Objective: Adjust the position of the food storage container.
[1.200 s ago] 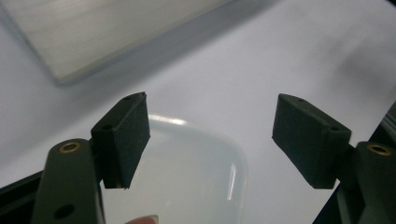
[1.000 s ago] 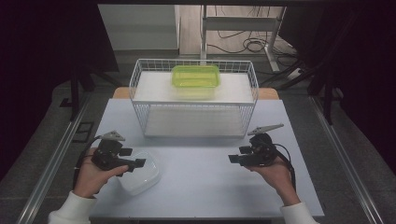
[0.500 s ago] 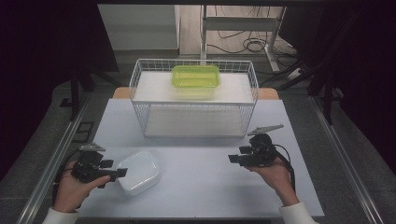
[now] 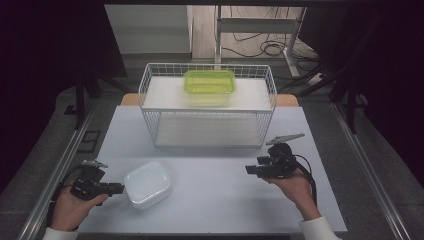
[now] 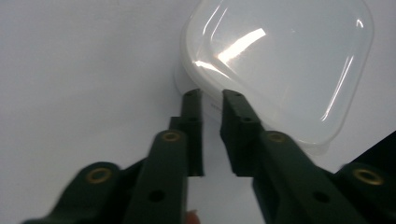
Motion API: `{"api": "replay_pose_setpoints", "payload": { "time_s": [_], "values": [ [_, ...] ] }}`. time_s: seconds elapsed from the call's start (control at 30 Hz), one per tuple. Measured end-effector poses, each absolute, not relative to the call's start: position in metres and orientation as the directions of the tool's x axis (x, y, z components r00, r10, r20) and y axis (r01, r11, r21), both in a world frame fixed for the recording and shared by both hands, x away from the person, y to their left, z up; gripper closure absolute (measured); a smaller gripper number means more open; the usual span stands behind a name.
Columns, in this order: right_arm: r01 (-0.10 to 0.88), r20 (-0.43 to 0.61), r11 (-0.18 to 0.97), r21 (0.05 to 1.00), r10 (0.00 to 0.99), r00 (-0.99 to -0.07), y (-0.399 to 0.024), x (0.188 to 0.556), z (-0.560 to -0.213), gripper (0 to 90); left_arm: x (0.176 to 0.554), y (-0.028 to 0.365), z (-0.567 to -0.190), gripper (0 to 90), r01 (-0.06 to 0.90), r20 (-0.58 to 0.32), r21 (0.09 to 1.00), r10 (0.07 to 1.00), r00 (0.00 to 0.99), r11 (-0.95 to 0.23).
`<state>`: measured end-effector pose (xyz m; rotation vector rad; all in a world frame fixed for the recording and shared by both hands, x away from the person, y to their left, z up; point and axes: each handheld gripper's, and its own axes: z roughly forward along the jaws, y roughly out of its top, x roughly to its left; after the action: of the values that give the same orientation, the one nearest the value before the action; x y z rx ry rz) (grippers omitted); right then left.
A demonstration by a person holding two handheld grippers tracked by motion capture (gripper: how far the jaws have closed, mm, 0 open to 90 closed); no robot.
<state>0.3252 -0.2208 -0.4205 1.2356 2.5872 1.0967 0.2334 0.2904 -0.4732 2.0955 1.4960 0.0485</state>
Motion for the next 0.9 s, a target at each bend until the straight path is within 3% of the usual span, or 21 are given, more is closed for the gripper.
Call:
{"api": "replay_pose_setpoints", "payload": {
  "time_s": [0.17,0.9],
  "values": [
    [0.654,0.222,0.421,0.628,0.708,-0.670,-0.223,0.326,-0.421,37.1,0.234,0.292,-0.475,89.8,0.865,-0.286,0.445,0.879,0.381,-0.230],
    [0.663,0.226,0.413,0.624,0.718,-0.659,-0.225,0.328,-0.423,37.1,0.255,0.285,-0.492,90.0,0.882,-0.301,0.414,0.881,0.364,-0.223]
  ]
}}
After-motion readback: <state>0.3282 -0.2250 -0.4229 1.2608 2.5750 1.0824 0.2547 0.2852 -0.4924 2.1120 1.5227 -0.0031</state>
